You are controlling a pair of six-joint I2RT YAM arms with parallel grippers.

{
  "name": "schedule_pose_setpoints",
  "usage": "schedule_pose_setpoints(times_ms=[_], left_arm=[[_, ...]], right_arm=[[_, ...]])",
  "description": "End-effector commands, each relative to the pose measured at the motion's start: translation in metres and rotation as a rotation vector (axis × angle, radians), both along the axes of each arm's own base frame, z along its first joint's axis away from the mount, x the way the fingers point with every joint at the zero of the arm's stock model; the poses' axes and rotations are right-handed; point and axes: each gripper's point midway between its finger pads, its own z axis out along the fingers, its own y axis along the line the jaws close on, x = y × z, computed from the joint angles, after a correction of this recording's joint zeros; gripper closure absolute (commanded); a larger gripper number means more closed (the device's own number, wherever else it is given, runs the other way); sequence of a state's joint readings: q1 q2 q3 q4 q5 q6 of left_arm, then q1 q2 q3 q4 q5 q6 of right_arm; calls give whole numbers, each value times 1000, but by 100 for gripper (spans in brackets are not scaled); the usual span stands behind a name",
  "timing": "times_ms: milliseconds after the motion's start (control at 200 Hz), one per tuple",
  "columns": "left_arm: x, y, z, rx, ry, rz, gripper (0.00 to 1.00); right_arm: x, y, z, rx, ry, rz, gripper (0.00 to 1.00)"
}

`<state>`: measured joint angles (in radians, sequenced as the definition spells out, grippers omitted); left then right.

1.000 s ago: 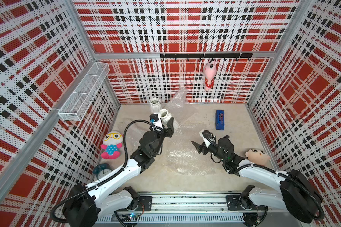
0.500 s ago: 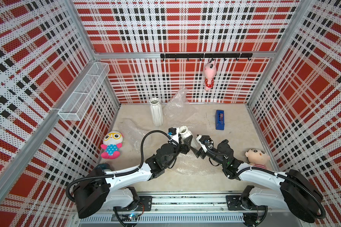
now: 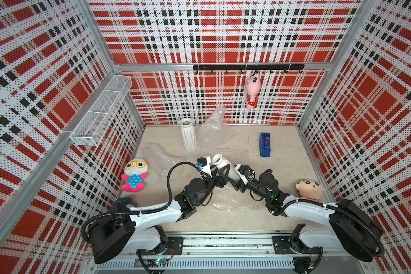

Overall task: Wrap vases in bubble wrap
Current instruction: Place the vase in bubble wrap.

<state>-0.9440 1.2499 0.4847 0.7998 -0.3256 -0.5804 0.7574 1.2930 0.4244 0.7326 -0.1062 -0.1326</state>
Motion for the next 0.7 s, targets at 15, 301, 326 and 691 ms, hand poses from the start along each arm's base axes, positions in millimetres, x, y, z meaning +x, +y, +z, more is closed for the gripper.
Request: schedule_pose_setpoints(times_ms=[15,301,326,691], left_arm=[[-4,-1,32,-165,-41,-28,51],[-3,-3,20,-180,-4,-33,46],[-2,-1,20,-183,-3,-29,45],[29,64,4,-184,143,90,2]], right_arm=[[3,8,15,32,-39,14,26],[2,10,13,18,-33,29,47],[1,10,12,12,-30,31,49],[3,-5,-20,-241,41,-1,49]])
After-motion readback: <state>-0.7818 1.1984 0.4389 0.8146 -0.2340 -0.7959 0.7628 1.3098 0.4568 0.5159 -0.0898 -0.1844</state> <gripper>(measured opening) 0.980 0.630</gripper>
